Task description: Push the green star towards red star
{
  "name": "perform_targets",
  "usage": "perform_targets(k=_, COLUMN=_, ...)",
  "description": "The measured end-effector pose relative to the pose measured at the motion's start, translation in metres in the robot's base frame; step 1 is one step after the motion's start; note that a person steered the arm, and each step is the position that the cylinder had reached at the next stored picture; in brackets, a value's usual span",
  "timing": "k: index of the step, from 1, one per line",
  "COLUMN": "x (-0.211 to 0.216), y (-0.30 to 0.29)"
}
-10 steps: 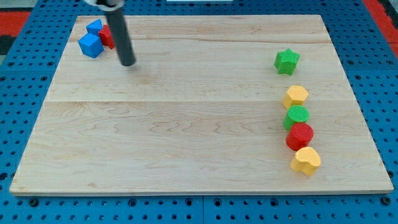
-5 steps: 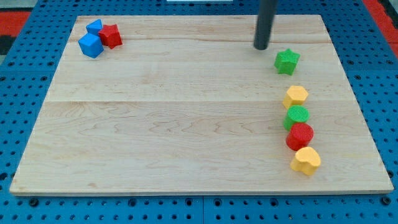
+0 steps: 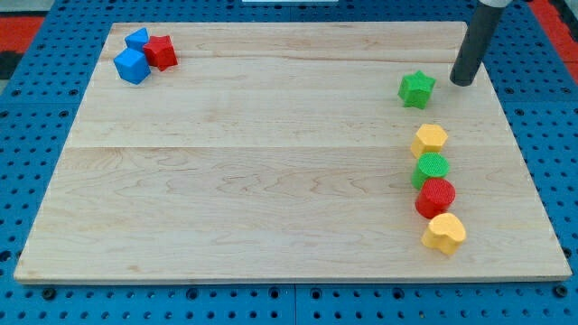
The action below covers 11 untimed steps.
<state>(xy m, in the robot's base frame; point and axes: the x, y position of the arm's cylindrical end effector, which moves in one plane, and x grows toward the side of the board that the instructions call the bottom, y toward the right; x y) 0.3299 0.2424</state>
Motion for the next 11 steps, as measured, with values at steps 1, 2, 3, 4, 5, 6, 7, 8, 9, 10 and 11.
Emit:
perform_targets(k=1, x=0.004, y=0.0)
perform_targets(k=2, x=0.006, y=-0.006)
perform_targets(k=3, x=0.011, y=-0.018)
perform_targets(k=4, x=0.014, y=-0.041)
perform_targets(k=5, x=0.014, y=-0.073)
perform_targets(k=6, x=0.014, y=-0.104)
perform_targets(k=7, x=0.014, y=-0.133)
perform_targets(k=8, x=0.014, y=-0.163)
perform_targets(k=9, x=0.014, y=-0.192)
perform_targets(k=10, x=0.014, y=-0.221)
perform_targets(k=11, x=0.014, y=-0.254)
